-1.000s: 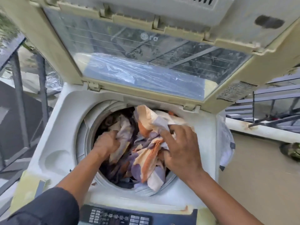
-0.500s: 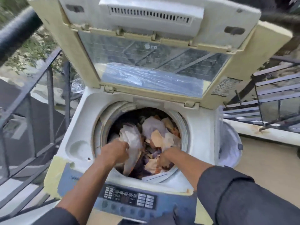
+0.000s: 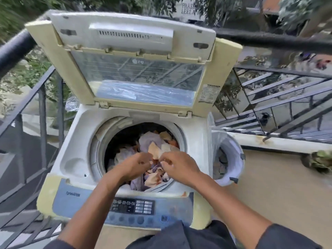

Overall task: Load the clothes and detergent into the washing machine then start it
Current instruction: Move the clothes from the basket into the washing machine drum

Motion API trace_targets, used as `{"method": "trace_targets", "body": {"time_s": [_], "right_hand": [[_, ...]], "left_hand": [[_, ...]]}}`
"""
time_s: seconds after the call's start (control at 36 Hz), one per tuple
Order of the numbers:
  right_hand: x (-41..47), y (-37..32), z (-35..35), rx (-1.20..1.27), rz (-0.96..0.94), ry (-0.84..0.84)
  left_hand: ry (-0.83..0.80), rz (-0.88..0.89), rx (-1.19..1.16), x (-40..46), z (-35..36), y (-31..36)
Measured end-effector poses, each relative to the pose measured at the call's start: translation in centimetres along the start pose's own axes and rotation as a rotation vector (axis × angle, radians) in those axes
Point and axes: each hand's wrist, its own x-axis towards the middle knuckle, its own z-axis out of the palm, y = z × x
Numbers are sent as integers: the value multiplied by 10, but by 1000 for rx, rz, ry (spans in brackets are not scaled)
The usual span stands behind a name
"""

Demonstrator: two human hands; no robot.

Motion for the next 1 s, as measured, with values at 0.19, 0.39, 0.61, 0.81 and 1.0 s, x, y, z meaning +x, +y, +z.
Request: {"method": "trace_targets", "body": {"time_s": [0.19, 0.39, 0.61, 0.81, 1.0], "right_hand": [[-56, 53, -20, 273, 6, 385], [-90, 132, -36, 329, 191, 481], [-109, 220, -51, 288, 375, 355], [-101, 291, -57, 301, 463, 186], [-55, 367, -40, 356, 478, 45]], "left_hand": [[98, 171, -159, -11, 14, 63], [85, 313, -280, 8, 41, 140], [-19, 305, -394, 53, 94, 218], [-69, 130, -361, 109, 144, 259], [-75, -125, -360, 185, 205, 262]]}}
